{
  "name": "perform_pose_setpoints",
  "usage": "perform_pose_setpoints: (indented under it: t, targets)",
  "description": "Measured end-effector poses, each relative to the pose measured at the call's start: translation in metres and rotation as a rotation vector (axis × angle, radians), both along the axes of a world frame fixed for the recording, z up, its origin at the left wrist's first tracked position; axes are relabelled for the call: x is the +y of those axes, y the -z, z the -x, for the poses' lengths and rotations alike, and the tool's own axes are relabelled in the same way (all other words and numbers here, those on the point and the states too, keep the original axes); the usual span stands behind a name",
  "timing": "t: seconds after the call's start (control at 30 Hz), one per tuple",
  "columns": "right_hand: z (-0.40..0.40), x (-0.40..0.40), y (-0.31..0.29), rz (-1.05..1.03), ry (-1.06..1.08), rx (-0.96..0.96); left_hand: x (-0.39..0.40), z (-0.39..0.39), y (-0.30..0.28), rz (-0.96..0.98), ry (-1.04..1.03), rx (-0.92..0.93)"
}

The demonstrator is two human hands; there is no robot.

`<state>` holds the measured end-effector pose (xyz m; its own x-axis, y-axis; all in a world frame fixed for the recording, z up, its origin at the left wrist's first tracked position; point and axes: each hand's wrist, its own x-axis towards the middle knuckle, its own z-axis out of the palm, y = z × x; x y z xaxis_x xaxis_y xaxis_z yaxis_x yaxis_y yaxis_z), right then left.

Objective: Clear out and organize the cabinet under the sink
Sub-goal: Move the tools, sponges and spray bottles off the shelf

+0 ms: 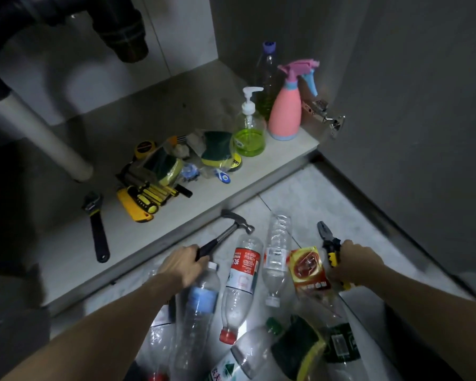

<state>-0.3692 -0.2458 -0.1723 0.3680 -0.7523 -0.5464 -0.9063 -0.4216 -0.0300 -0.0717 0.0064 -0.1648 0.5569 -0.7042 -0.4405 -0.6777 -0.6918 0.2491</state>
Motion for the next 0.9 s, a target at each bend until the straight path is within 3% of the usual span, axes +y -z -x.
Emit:
perform_pose_setpoints:
  t: [0.37, 0.57, 0.77, 0.9]
  targets:
    - [-0.004, 0.009, -0.002, 0.109, -0.009, 0.008, -0.01, -0.001, 0.0, -0.041, -0.163, 0.085]
    - [-0.039, 0.034, -0.028, 0.139, -0.054, -0.216, -0.01, 0.008, -0.022, 0.037, -0.213, 0.118]
    - [-0.115, 0.074, -0.071, 0.056, -0.129, -0.679, 0.01, -0.023, -0.097, 0.172, -0.073, -0.06]
    - [-0.177, 0.11, -0.102, -0.017, -0.252, -0.834, 0.037, -0.077, -0.135, 0.007, -0.143, -0.227]
